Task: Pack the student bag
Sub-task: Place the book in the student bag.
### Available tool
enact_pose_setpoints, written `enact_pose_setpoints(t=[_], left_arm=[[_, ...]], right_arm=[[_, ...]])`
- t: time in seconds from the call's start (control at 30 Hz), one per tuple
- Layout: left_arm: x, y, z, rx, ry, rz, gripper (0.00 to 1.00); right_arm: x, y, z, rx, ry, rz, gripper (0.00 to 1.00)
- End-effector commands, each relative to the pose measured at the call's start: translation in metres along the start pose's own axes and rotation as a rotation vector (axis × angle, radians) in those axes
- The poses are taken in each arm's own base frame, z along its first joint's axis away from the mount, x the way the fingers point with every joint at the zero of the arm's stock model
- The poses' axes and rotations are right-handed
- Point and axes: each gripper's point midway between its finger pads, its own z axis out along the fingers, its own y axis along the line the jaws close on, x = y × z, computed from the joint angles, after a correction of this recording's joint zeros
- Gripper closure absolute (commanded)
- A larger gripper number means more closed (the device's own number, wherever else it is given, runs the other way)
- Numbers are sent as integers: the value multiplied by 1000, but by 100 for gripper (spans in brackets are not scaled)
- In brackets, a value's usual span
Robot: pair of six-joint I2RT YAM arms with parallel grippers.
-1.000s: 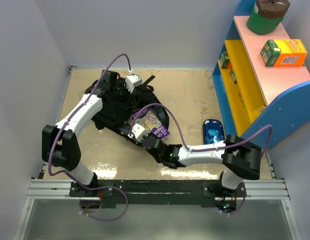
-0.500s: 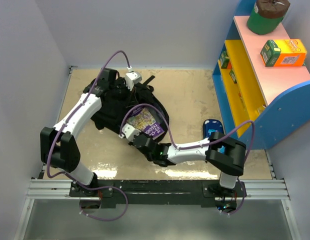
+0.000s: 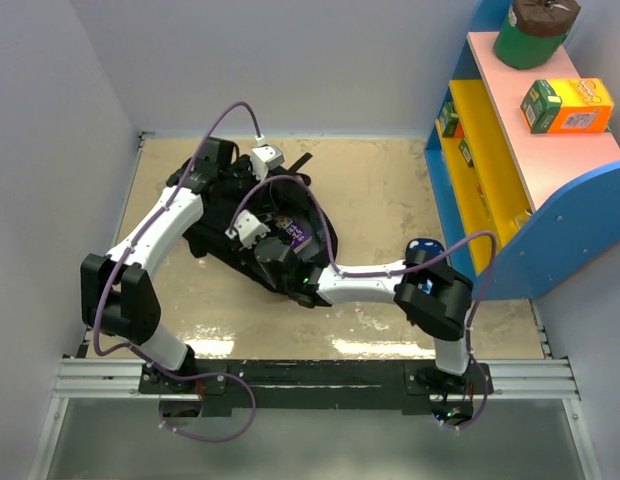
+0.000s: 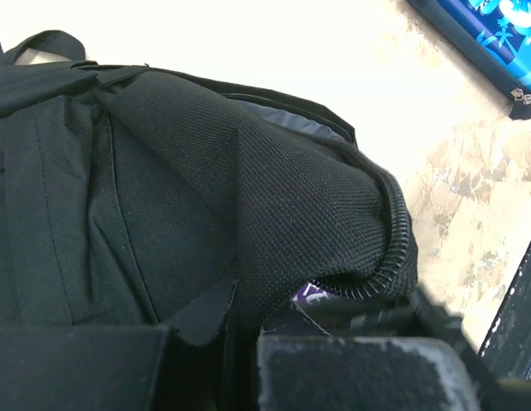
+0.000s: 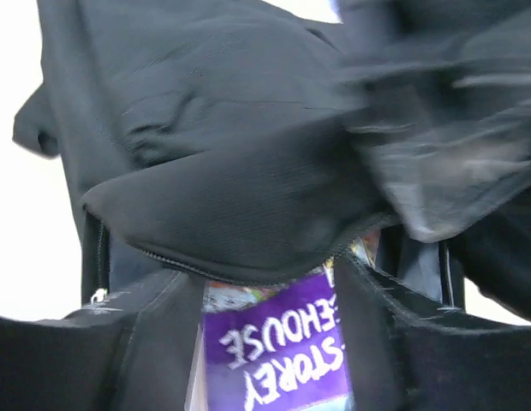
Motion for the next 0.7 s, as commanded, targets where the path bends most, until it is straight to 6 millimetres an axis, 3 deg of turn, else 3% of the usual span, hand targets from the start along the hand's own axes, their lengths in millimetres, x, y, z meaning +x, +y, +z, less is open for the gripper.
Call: enact_pose_setpoints(t=[0.0, 0.07, 0.13, 0.17, 0.2, 0.23, 0.27, 0.37, 0.67], left_arm=[[-7, -13, -1, 53, -27, 12, 99], [-6, -12, -1, 48, -26, 15, 99], [-7, -11, -1, 45, -27, 12, 99], [-7, -12, -1, 46, -28, 14, 99], [-8, -12, -2, 45, -30, 14, 99], [-9, -12, -2, 43, -33, 14, 99], [-9, -13, -2, 46, -34, 12, 99], [-11, -14, -3, 50, -40, 13, 99], [-15, -15, -6, 49, -50, 27, 99]], right_arm=[[-52, -34, -29, 24, -93, 271, 35], [-45, -35, -48, -27, -79, 394, 39], [-35, -36, -59, -46, -68, 495, 54], [-23, -40, -62, -32, -43, 515, 65], [-4, -43, -66, -14, -5, 527, 94], [6, -44, -67, 2, 20, 578, 100], [26, -46, -68, 14, 63, 574, 100], [46, -49, -66, 39, 105, 597, 100], [90, -48, -45, 81, 225, 652, 100]])
